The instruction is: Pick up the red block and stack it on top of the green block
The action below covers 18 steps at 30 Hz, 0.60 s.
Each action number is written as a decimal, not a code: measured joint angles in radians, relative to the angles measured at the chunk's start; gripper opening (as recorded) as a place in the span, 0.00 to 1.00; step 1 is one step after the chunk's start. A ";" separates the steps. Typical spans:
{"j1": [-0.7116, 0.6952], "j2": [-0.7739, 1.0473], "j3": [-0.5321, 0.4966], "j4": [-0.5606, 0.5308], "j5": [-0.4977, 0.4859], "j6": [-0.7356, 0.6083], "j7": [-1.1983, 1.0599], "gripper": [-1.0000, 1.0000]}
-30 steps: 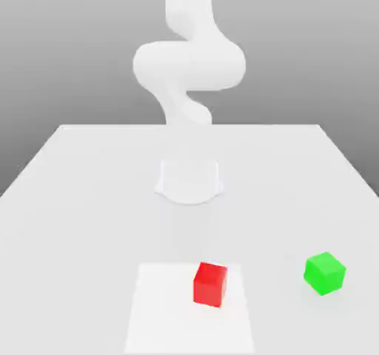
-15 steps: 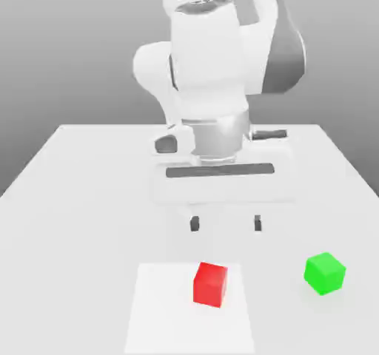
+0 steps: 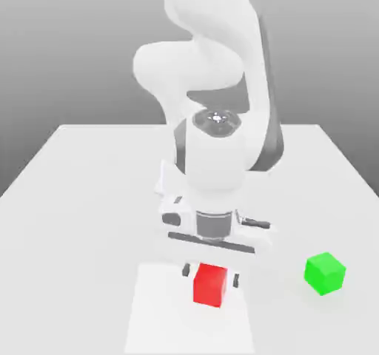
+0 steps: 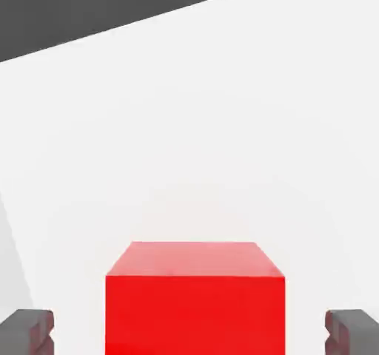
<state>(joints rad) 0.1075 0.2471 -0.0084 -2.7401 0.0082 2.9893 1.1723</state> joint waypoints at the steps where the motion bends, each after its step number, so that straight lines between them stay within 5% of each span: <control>1: 0.000 0.000 0.000 0.000 0.000 0.000 0.000 0.00; 7: -0.002 0.002 0.001 0.000 -0.003 0.003 0.003 0.00; 18: 0.000 -0.215 -0.002 -0.030 -0.011 -0.183 0.008 0.00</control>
<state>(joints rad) 0.1075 0.0322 -0.0106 -2.7702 -0.0024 2.8066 1.1801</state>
